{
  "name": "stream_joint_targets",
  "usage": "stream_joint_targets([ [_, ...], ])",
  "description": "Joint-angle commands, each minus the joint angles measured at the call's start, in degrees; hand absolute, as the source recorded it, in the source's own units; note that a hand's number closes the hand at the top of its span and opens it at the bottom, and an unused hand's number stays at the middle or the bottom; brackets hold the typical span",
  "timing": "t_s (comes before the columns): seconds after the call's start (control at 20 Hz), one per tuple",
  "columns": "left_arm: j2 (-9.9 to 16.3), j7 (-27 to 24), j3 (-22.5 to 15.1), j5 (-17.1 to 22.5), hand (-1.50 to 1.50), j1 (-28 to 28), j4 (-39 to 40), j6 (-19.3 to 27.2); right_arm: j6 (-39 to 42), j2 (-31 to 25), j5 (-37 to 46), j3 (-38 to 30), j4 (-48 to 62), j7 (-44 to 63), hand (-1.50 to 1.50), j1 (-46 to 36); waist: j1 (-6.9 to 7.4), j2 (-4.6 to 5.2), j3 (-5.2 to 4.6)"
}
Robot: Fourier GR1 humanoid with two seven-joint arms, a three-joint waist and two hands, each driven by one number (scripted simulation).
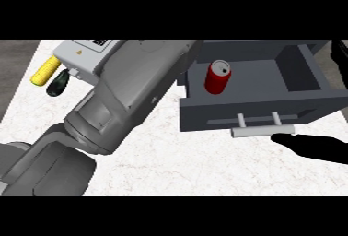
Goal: Pick up the can, place it into the drawer and close the drawer
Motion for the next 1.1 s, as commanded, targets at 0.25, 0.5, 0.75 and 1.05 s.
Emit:
stream_joint_targets([
  [0.25,0.00,-1.81,-0.04,-0.95,-1.50,-1.12,2.69,-0.71,-5.72,1.02,17.56,10.04,17.93,-4.00,-1.50,-9.00,2.34,-0.28,-0.04],
  [0.5,2.11,-0.98,0.89,-1.38,-1.50,0.29,2.14,-4.48,-11.35,2.27,24.48,11.76,30.57,-7.53,-1.50,-12.11,3.84,-0.75,-0.07],
  [0.75,1.96,0.38,1.70,-1.92,-1.50,0.71,1.12,-2.40,-16.69,4.17,28.39,11.44,43.19,-10.44,-1.50,-18.14,4.15,-0.95,-0.06],
  [1.05,6.29,2.37,1.12,-3.38,-1.50,2.04,-1.85,-4.98,-27.96,6.61,32.03,8.19,60.25,-13.75,-1.50,-24.65,5.73,-0.96,-0.05],
])
